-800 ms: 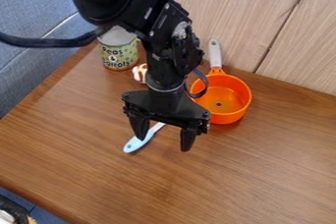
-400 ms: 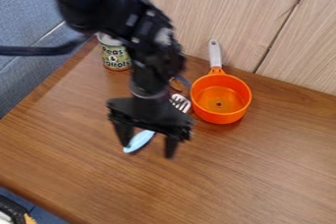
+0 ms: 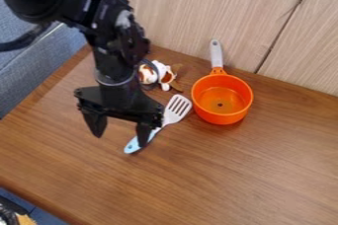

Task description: Move the blue spatula to the left middle side

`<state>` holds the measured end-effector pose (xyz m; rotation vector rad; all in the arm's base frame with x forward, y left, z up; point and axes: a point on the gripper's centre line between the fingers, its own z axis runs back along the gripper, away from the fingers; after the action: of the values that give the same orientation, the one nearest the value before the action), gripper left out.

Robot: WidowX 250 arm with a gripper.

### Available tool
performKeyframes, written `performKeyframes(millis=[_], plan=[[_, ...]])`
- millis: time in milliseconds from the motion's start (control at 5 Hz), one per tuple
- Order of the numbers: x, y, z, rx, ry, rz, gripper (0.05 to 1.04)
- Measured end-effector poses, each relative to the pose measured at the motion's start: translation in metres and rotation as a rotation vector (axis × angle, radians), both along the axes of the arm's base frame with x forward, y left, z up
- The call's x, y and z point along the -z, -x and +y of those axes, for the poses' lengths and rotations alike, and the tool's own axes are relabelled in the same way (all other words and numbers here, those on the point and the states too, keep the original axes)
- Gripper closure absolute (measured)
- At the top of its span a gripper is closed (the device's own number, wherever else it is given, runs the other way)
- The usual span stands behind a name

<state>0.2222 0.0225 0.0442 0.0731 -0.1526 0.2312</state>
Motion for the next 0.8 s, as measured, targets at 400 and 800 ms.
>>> performKeyframes(millis=[400,800], plan=[[0.036,-0.019,0.009,0.087,0.037,0.086,0.084],[0.058,-0.035,0.007,0.185,0.059,0.117,0.427]])
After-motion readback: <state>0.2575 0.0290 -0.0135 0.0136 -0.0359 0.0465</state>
